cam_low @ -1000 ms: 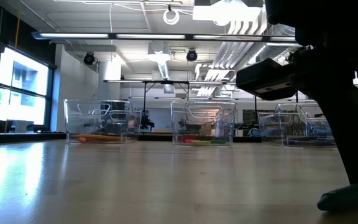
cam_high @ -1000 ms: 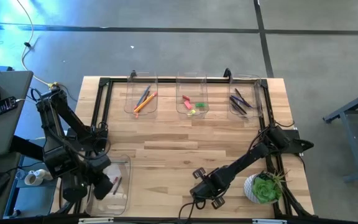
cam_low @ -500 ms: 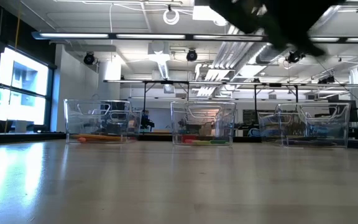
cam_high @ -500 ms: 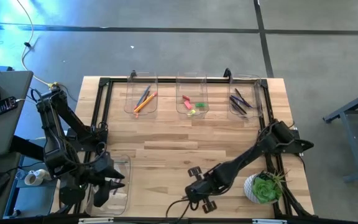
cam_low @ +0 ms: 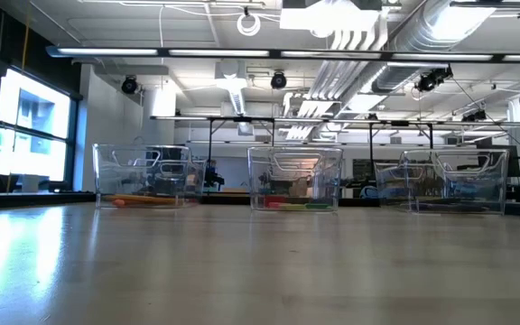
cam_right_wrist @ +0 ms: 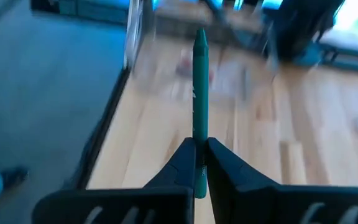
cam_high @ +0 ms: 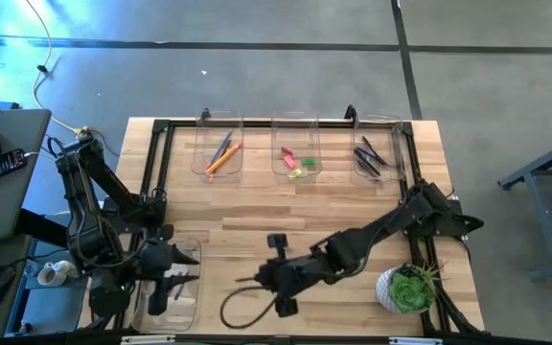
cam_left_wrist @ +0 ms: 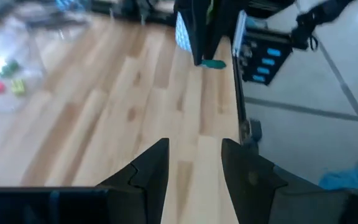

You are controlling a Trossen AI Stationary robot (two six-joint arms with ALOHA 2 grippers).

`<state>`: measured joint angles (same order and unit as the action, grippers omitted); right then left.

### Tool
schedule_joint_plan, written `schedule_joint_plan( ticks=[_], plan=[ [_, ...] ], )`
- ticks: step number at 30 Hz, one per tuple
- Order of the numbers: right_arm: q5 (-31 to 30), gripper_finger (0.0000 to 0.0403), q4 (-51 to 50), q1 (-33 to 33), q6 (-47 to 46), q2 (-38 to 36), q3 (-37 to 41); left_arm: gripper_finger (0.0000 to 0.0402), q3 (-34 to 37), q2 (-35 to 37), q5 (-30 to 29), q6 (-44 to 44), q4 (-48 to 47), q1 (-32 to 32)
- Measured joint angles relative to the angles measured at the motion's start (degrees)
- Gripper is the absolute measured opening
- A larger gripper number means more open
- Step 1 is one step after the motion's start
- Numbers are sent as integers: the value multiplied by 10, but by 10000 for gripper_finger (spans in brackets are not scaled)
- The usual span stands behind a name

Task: Sort crayons/erasers/pens/pencils in bins
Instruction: Put the green crayon into the bottom transparent bin

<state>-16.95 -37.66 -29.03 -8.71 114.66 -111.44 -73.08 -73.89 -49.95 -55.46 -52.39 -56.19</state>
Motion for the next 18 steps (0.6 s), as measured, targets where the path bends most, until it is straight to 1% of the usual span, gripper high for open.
schedule_joint_plan(
  ticks=[3, 7, 14, 18],
  plan=[
    [-1, 2, 36, 12, 11, 0, -17, 135, 0, -3, -32, 18, 4, 12],
    [-1, 2, 80, 28, 12, 0, -25, 135, 0, -4, -54, 41, 18, 36],
    [0, 2, 110, 50, 11, 0, -25, 130, 0, -4, -31, 148, 105, 84],
    [-1, 2, 123, 56, 12, 0, -25, 126, 0, -4, -15, 171, 125, 104]
  ],
)
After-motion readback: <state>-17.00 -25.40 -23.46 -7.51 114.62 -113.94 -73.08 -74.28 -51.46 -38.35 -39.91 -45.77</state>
